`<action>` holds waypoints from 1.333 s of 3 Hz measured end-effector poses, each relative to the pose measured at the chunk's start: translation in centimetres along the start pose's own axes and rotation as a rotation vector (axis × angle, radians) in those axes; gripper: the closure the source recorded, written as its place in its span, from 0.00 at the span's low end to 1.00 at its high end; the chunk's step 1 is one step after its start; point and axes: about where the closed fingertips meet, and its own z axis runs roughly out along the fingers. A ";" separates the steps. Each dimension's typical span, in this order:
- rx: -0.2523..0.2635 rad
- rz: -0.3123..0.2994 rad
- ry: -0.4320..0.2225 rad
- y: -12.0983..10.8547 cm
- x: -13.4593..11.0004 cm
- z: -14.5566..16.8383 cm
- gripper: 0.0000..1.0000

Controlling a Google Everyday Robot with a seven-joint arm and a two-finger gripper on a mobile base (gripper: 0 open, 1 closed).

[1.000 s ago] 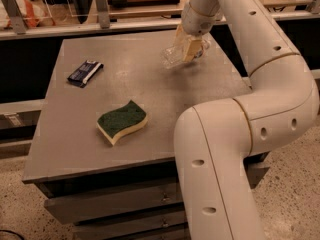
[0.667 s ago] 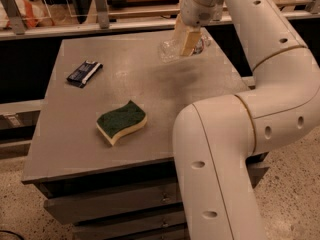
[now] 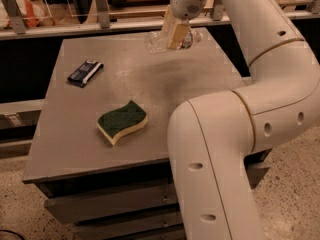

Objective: Move water bottle near sponge

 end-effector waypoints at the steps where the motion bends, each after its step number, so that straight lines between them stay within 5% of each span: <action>1: -0.025 -0.040 -0.077 0.9 -0.9 0.4 1.00; 2: -0.052 -0.039 -0.188 2.9 -2.3 -0.2 1.00; 3: -0.022 -0.037 -0.272 4.6 -5.0 -2.7 1.00; 4: 0.065 -0.054 -0.311 6.0 -8.8 -6.1 1.00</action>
Offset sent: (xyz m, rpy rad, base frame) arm -0.1385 0.0259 -0.0409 0.2483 0.1730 0.1749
